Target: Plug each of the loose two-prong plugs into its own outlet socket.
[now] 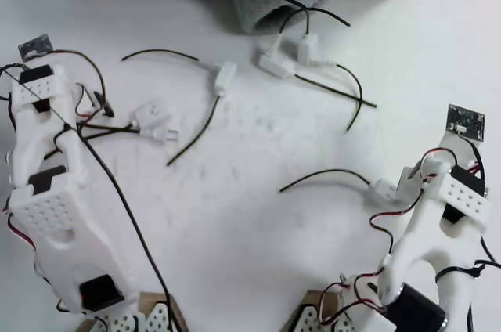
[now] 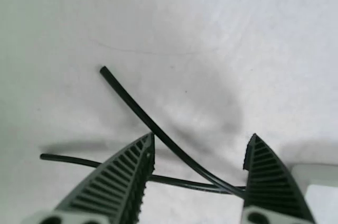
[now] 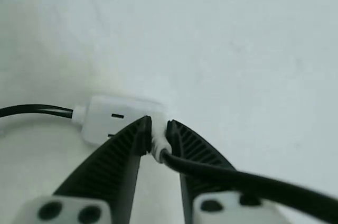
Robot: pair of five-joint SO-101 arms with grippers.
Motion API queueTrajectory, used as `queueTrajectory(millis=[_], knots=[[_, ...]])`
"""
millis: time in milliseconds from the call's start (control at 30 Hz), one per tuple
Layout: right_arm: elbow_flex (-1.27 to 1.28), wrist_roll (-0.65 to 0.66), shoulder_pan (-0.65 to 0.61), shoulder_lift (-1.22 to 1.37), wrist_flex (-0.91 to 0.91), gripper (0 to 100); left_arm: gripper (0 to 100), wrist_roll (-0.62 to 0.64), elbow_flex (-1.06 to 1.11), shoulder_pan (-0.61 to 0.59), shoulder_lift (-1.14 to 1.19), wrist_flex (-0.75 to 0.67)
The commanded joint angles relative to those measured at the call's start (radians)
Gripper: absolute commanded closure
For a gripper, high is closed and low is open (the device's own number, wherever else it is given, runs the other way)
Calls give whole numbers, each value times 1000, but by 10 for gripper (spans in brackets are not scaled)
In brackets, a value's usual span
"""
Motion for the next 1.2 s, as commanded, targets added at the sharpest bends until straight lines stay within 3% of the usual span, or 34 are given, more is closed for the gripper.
queueTrajectory(millis=[0, 67, 233, 300, 600, 667, 800, 867, 967, 1167], knots=[[28, 40, 15, 19, 42, 971, 729, -6, -12, 7, -7, -12], [5, 41, 13, 18, 53, 913, 729, -6, -12, 7, -7, -12], [-133, 44, -51, 18, 236, 655, 729, -6, -11, 7, -7, -12], [-212, 80, -96, 18, 315, 612, 729, -6, -11, 7, -7, -12], [-445, 356, -246, 28, 496, 618, 729, -6, -8, 2, -7, -12], [-450, 310, -249, 28, 519, 618, 729, -6, -8, 2, -7, -12], [-446, 97, -242, 28, 539, 618, 729, -8, -9, 2, -7, -12], [-446, 107, -243, 21, 553, 618, 729, -8, -9, 2, -7, -12], [-477, 310, -234, -1, 567, 618, 729, -8, -8, 1, -7, -12], [-603, 816, -58, -97, 519, 618, 729, -8, -8, 1, -7, -12]])
